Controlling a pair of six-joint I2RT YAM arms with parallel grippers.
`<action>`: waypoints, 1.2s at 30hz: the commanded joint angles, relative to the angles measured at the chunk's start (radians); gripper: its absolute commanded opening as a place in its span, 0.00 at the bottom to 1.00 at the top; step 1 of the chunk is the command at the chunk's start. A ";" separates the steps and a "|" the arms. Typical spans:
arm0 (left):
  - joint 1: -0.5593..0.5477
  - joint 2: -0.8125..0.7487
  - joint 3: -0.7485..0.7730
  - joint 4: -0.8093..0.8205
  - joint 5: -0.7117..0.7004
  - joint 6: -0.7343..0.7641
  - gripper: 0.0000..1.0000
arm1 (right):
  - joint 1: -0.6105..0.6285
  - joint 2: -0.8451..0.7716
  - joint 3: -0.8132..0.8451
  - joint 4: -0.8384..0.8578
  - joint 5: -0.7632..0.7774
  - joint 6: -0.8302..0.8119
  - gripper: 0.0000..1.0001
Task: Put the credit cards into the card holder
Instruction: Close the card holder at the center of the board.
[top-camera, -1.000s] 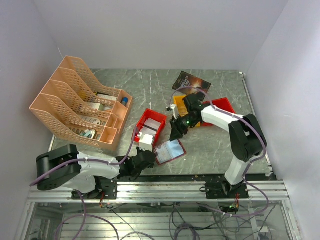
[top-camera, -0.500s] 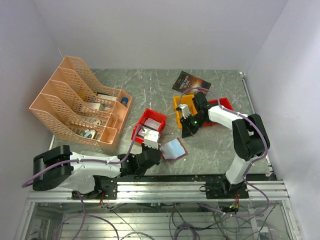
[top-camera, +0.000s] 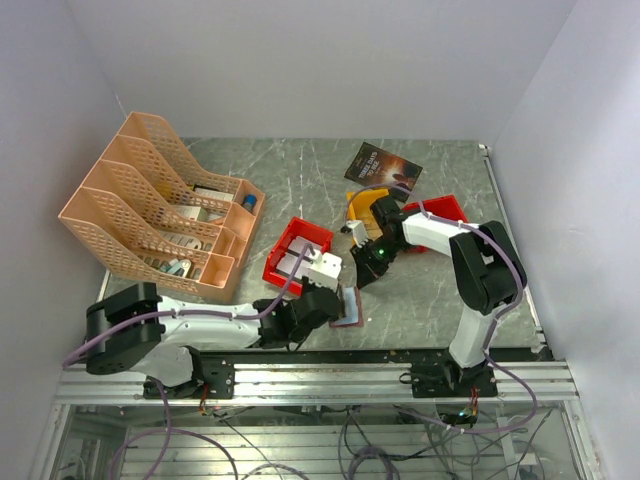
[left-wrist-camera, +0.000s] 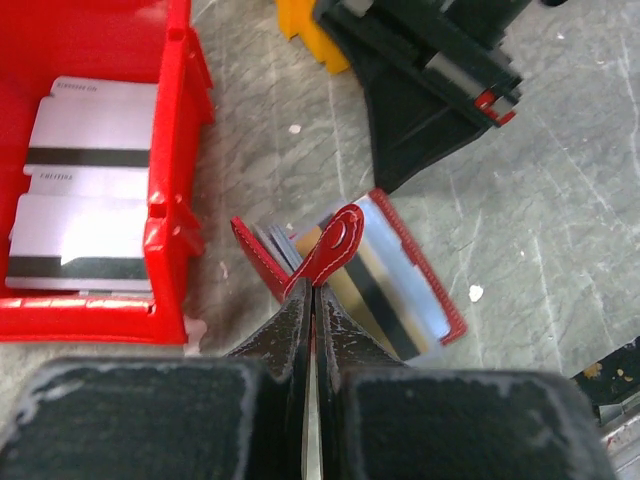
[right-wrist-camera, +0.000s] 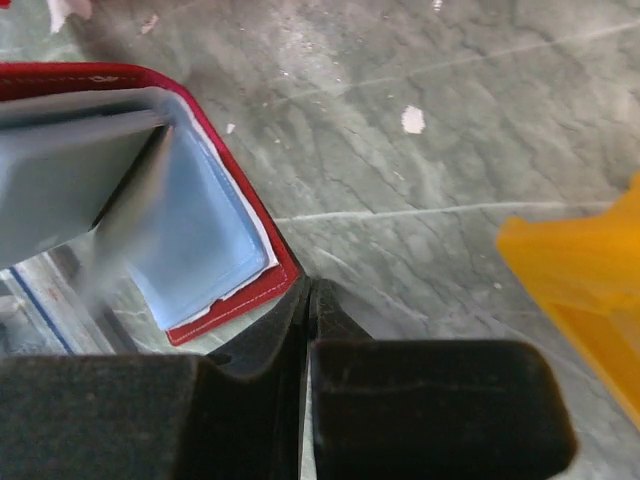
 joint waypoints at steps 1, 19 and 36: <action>-0.007 0.051 0.078 0.071 0.023 0.110 0.07 | 0.011 0.032 0.019 -0.038 -0.090 -0.014 0.01; -0.005 0.390 0.228 0.205 0.270 0.213 0.10 | -0.118 -0.052 0.027 -0.025 -0.171 0.010 0.07; 0.016 0.017 0.065 0.141 0.368 0.020 0.58 | -0.082 -0.010 0.056 -0.125 -0.477 -0.093 0.09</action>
